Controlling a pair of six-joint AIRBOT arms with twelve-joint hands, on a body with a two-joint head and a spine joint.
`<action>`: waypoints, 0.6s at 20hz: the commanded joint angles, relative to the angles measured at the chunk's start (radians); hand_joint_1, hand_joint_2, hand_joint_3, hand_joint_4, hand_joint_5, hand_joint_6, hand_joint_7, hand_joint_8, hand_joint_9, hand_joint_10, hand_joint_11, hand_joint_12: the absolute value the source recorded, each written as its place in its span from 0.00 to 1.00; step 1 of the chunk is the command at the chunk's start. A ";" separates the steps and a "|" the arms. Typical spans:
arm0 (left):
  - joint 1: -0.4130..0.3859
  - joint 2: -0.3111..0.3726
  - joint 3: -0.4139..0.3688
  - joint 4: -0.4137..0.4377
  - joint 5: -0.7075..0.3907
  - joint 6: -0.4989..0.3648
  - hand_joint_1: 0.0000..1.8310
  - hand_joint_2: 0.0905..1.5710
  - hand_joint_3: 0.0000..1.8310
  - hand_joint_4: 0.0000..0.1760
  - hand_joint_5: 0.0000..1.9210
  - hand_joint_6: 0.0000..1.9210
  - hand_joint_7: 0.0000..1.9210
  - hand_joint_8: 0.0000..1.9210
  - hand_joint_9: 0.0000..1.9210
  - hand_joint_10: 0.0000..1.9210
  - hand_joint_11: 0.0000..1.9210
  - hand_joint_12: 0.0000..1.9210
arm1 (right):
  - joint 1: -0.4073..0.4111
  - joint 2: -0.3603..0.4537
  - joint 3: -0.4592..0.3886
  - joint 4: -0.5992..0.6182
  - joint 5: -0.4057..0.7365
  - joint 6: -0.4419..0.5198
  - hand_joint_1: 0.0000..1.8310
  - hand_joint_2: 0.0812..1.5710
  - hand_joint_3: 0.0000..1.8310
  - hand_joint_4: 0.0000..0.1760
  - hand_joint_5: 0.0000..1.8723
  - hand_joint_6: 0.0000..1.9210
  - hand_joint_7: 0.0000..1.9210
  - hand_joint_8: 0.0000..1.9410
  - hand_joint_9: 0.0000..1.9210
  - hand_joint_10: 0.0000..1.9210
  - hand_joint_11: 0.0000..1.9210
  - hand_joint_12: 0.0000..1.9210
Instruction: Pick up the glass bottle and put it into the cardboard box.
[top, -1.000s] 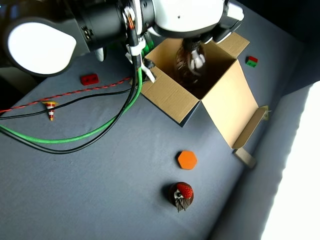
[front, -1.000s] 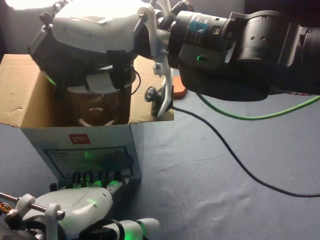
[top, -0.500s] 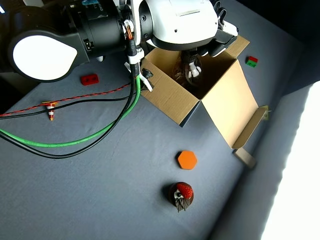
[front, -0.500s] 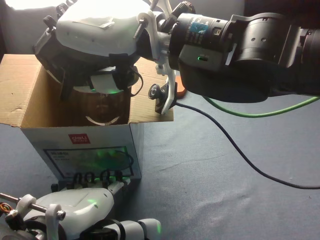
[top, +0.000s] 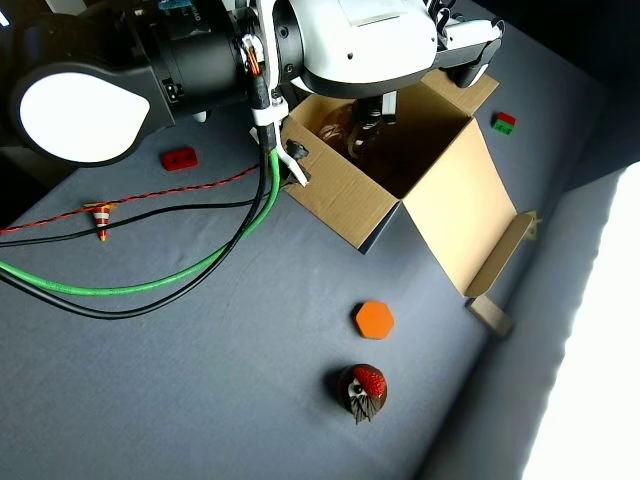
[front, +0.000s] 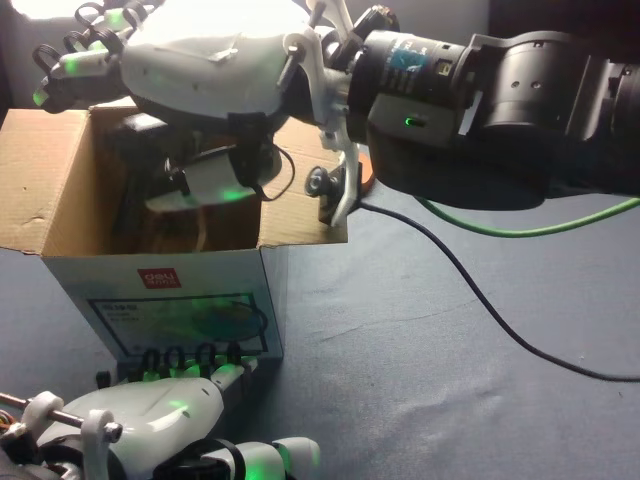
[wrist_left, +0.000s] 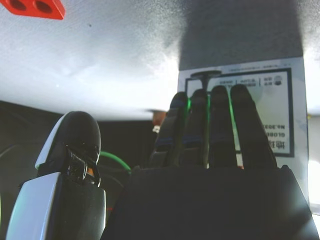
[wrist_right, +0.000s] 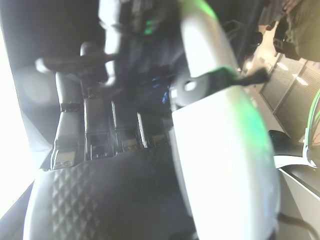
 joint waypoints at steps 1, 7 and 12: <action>-0.020 0.004 -0.011 0.043 -0.046 0.000 0.00 0.77 0.00 0.00 0.00 0.00 0.00 0.00 0.00 0.00 0.00 0.00 | 0.007 0.005 -0.009 0.011 0.110 -0.016 0.49 0.63 0.00 0.00 0.13 0.05 0.18 0.00 0.10 0.09 0.00 0.37; -0.149 0.015 -0.086 -0.102 -0.136 0.088 0.00 0.77 0.00 0.00 0.00 0.00 0.00 0.00 0.00 0.00 0.00 0.00 | 0.011 0.018 -0.021 0.025 0.081 -0.034 0.48 0.62 0.00 0.00 0.12 0.04 0.16 0.00 0.10 0.07 0.00 0.34; -0.295 0.013 -0.150 -0.235 -0.252 0.161 0.00 0.77 0.00 0.00 0.00 0.00 0.00 0.00 0.00 0.00 0.00 0.00 | 0.036 0.144 -0.131 0.069 0.030 -0.007 0.41 0.60 0.00 0.00 0.12 0.03 0.15 0.00 0.09 0.05 0.00 0.23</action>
